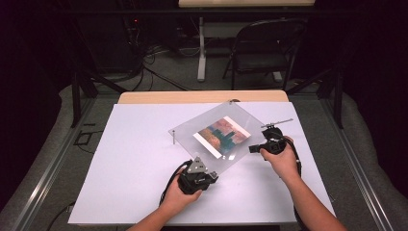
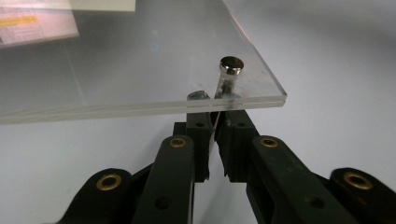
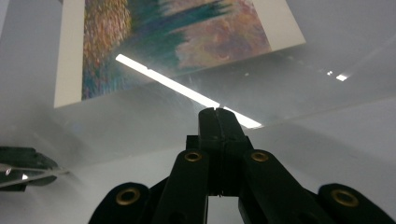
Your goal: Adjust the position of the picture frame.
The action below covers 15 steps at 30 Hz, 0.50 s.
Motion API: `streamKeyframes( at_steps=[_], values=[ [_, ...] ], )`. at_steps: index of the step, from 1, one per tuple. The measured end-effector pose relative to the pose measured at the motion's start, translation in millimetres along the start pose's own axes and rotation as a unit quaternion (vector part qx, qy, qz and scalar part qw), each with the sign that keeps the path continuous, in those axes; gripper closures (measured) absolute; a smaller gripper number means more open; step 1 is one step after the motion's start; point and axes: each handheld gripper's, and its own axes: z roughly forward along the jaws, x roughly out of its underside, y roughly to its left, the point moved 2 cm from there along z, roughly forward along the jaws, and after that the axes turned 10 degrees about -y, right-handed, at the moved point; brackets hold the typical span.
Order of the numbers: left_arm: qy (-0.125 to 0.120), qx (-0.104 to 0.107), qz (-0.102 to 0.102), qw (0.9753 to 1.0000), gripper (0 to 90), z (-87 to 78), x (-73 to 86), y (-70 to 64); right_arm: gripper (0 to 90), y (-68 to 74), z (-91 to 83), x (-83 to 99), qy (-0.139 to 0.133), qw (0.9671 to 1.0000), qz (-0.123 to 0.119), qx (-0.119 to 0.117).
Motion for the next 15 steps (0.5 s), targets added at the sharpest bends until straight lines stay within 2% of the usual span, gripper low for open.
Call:
streamKeyframes(
  at_steps=[2,4,7,13,14,15],
  values=[
    [-0.002,0.006,0.009,0.9999,83.9,8.7,-2.5,-6.2,90.0,2.6,1.3,0.1,0.004,0.9999,-0.013,0.01],
    [-0.005,0.008,0.006,0.9999,84.0,11.5,-3.0,-8.4,90.0,2.8,1.2,0.7,0.006,0.9998,-0.016,0.011],
    [-0.014,0.013,0.002,0.9998,83.8,21.5,-4.9,-11.8,90.0,1.3,-1.6,4.7,-0.009,0.9998,-0.013,0.015],
    [-0.017,0.007,0.005,0.9998,83.1,23.9,-4.6,-14.3,90.0,-0.9,-10.5,11.7,-0.026,0.9994,-0.013,0.017],
    [-0.012,0.009,0.001,0.9999,81.2,23.2,-4.2,-13.8,90.0,-0.1,-14.4,15.5,-0.032,0.9993,-0.012,0.015],
    [0.003,0.009,0.006,0.9999,78.7,20.4,-3.4,-13.3,90.0,0.3,-15.8,17.1,-0.035,0.9992,-0.012,0.014]
  ],
)
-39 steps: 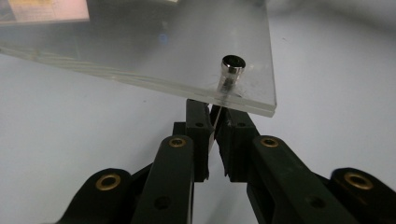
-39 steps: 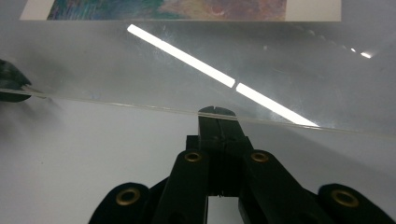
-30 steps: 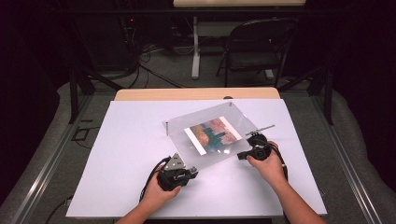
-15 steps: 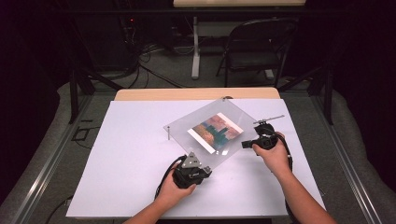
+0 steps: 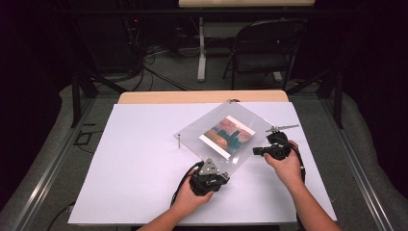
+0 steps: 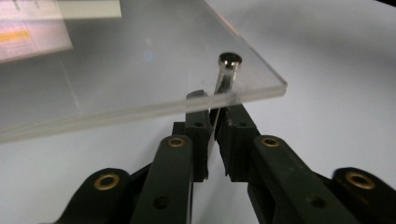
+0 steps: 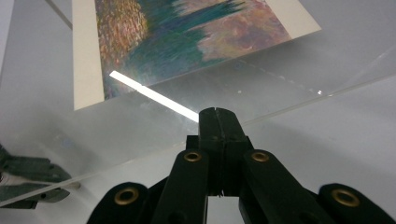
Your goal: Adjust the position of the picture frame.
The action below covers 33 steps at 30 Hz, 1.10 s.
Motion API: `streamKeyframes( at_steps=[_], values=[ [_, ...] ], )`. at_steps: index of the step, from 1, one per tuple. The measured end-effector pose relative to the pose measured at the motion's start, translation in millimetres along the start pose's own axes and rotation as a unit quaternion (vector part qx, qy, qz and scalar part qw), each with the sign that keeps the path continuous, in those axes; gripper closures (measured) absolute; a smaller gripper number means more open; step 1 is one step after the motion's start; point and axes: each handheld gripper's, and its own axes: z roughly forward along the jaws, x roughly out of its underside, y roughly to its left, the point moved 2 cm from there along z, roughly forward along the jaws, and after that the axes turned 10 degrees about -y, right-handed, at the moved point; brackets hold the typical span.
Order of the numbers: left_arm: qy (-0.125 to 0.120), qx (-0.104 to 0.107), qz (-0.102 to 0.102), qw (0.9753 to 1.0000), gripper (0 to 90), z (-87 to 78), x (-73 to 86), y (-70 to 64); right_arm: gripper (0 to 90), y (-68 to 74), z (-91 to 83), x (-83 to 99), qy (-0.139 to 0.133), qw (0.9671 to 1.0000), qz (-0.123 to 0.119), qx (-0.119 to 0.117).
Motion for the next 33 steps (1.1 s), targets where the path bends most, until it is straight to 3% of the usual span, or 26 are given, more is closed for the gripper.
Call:
streamKeyframes(
  at_steps=[4,8,14,18,20,21,22,23,24,26,27,28,29,33],
  values=[
    [0.016,0.012,0.01,0.9998,70.2,-14.3,3.9,-0.5,86.4,4.1,-9.6,8.3,-0.016,0.9998,-0.003,-0.009],
    [0.013,0.011,0.006,0.9998,63.8,-26.8,5.5,1.4,80.4,12.4,-17.5,16.5,-0.029,0.9993,-0.017,-0.015],
    [-0.003,-0.009,0.005,0.9999,54.8,-52.8,6.2,13.2,72.7,29.1,-25.8,25.9,-0.051,0.9976,-0.043,-0.018],
    [-0.015,-0.047,0.003,0.9988,50.1,-69.9,6.6,32.8,70.7,38.9,-30.3,30.7,-0.056,0.997,-0.047,-0.026],
    [-0.027,-0.083,-0.01,0.9962,48.4,-82.5,7.9,53.3,69.5,44.2,-32.4,33.7,-0.055,0.9966,-0.052,-0.031],
    [-0.027,-0.083,-0.01,0.9962,48.1,-82.5,7.9,53.3,69.1,45.9,-32.7,34.8,-0.057,0.9964,-0.055,-0.032],
    [-0.035,-0.109,-0.022,0.9932,47.9,-90.2,9.2,67.5,68.6,48.4,-33.5,35.9,-0.056,0.9962,-0.058,-0.033],
    [-0.039,-0.12,-0.024,0.9917,47.7,-94.0,9.8,74.8,68.1,51.1,-34.3,36.7,-0.056,0.9961,-0.059,-0.035],
    [-0.039,-0.12,-0.024,0.9917,47.6,-94.0,9.8,74.8,68.1,51.1,-34.3,36.7,-0.056,0.9961,-0.059,-0.035],
    [-0.046,-0.142,-0.036,0.9881,47.4,-100.2,11.4,87.7,66.8,56.2,-36.0,37.7,-0.06,0.9952,-0.067,-0.039],
    [-0.051,-0.16,-0.048,0.9847,47.0,-104.5,12.9,99.5,65.5,60.8,-37.9,38.6,-0.062,0.9948,-0.07,-0.042],
    [-0.051,-0.16,-0.048,0.9847,47.1,-104.5,12.9,99.5,65.0,62.8,-38.3,39.2,-0.065,0.9945,-0.07,-0.043],
    [-0.054,-0.174,-0.054,0.9817,47.1,-106.0,14.2,109.5,64.9,64.7,-39.3,39.8,-0.062,0.9946,-0.071,-0.045],
    [-0.048,-0.188,-0.059,0.9792,49.9,-102.0,15.2,123.2,65.0,70.9,-39.8,44.3,-0.067,0.9936,-0.077,-0.048]
  ],
)
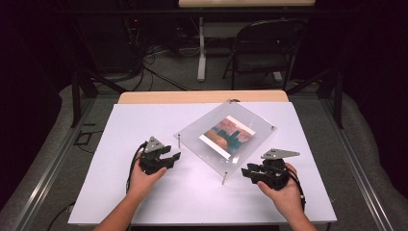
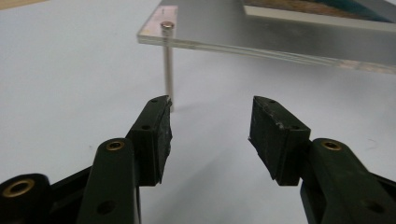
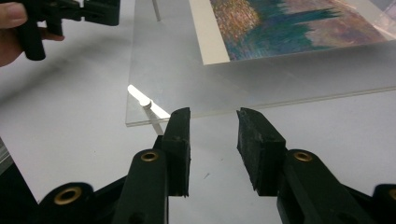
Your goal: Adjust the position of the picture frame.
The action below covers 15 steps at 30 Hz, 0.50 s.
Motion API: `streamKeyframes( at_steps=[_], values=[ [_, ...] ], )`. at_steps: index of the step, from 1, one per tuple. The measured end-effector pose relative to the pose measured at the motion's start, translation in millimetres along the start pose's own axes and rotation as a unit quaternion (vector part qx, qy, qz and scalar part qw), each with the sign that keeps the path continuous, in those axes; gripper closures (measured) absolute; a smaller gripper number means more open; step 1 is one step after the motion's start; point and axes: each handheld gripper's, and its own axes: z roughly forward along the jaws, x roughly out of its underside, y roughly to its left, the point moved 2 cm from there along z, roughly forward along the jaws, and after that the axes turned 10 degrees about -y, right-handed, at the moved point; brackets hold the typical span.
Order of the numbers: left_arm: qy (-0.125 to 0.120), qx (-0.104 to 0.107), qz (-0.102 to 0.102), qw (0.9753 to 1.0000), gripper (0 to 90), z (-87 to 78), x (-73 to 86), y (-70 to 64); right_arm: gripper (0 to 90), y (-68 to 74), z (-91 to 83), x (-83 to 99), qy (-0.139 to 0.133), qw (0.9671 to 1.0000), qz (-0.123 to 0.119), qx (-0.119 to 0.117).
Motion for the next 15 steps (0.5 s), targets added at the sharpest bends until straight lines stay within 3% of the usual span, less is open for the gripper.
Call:
streamKeyframes(
  at_steps=[10,15],
  values=[
    [-0.006,-0.012,-0.004,0.9999,60.2,27.5,-3.7,12.4,65.2,11.1,-1.0,11.7,-0.005,0.9999,-0.014,0.0],
    [-0.002,-0.015,0.022,0.9997,66.4,42.7,-1.4,13.4,66.2,12.6,1.7,19.8,0.004,0.9999,-0.013,-0.001]
  ],
)
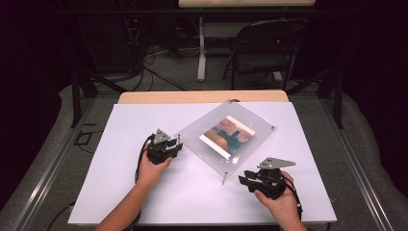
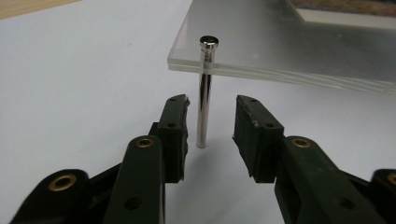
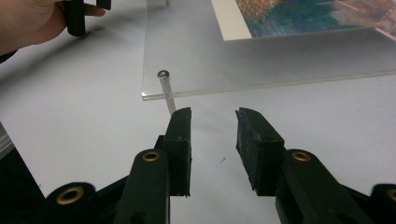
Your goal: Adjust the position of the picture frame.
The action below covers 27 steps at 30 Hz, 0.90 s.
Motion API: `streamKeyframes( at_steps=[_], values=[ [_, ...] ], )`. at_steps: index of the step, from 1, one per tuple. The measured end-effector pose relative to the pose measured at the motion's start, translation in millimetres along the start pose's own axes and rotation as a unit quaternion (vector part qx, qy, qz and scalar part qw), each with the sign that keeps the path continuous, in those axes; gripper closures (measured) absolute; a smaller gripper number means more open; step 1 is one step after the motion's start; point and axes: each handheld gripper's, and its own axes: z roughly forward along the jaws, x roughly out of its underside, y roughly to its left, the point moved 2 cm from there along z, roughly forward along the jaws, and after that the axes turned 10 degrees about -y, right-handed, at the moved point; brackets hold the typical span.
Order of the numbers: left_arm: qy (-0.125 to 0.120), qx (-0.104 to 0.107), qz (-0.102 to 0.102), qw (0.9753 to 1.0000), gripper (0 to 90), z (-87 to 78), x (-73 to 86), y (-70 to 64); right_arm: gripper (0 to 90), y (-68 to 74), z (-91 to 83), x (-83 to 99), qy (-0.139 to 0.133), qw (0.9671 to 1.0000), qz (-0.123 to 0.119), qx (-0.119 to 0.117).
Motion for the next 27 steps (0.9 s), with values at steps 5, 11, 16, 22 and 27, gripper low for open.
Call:
streamKeyframes(
  at_steps=[5,11,16,22,27],
  values=[
    [0.001,0.001,0.002,1.0,73.7,8.7,-1.4,0.6,68.7,1.0,1.6,5.0,0.0,1.0,-0.001,-0.003],
    [0.007,-0.005,-0.004,1.0,83.9,11.3,-2.0,1.2,72.2,2.0,4.2,10.0,0.002,1.0,0.005,-0.007],
    [0.015,0.004,-0.011,0.9998,85.5,8.6,-2.7,0.1,72.4,7.3,8.7,14.5,0.019,0.9998,-0.003,-0.012],
    [0.019,0.018,-0.018,0.9995,85.6,2.0,-0.8,-6.9,72.6,15.4,18.5,22.6,0.037,0.999,-0.019,-0.015],
    [0.022,0.03,-0.016,0.9992,85.6,-4.1,1.1,-12.4,73.5,19.5,27.7,29.0,0.05,0.9982,-0.028,-0.016]
  ],
)
